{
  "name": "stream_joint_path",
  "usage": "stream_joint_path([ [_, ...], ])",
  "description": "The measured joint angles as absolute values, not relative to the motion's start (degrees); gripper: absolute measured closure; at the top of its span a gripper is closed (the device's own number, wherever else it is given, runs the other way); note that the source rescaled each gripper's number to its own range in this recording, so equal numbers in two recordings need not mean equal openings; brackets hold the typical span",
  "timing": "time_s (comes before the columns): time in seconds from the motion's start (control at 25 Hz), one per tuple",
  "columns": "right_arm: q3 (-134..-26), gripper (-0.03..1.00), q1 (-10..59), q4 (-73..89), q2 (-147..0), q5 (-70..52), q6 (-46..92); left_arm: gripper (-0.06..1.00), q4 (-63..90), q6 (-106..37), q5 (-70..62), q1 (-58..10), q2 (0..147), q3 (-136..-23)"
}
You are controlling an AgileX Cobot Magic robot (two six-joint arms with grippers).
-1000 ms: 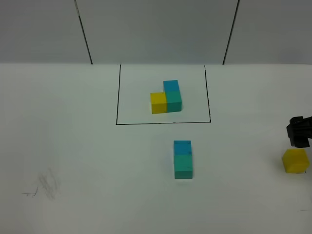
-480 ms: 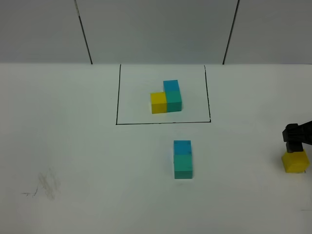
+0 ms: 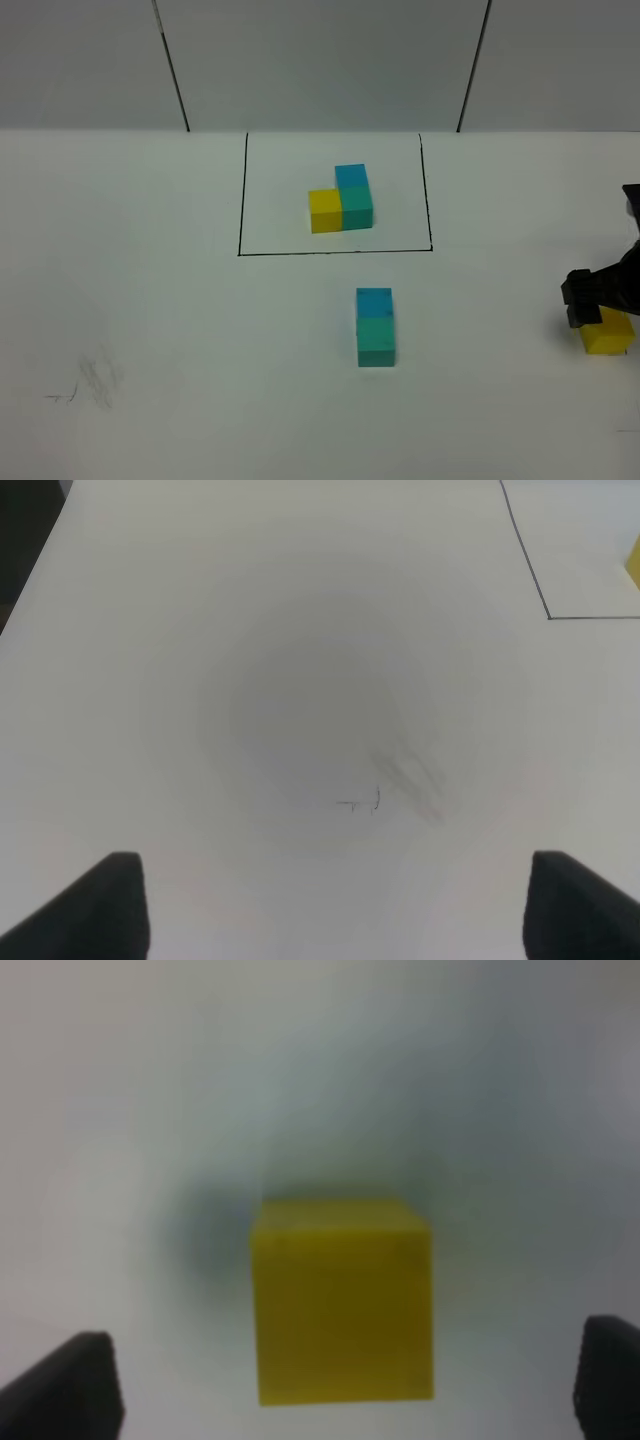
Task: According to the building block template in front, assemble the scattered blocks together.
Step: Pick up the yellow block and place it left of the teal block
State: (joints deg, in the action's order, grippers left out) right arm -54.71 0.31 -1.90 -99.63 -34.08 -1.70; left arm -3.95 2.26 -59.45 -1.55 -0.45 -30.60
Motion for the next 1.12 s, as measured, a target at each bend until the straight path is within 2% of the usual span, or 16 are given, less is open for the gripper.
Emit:
stream_joint_path([
  [0.76, -54.66, 0.00, -0.27, 0.00, -106.67, -29.17, 0.36, 0.24, -3.95, 2.26, -59.45, -1.55, -0.45, -30.60],
  [0.92, -54.66, 0.12, -0.27, 0.35, -106.73, -29.17, 0.47, 0.24, -3.95, 2.26, -59.45, -1.55, -0.45, -30.60],
  [1.0, -54.66, 0.22, -0.27, 0.35, -106.73, -29.17, 0.47, 0.24, -3.95, 2.26, -59.45, -1.55, -0.45, -30.60],
  [1.12, -54.66, 0.45, -0.27, 0.35, -106.73, -29.17, 0.53, 0.24, -3.95, 2.26, -59.45, -1.55, -0.45, -30.60],
])
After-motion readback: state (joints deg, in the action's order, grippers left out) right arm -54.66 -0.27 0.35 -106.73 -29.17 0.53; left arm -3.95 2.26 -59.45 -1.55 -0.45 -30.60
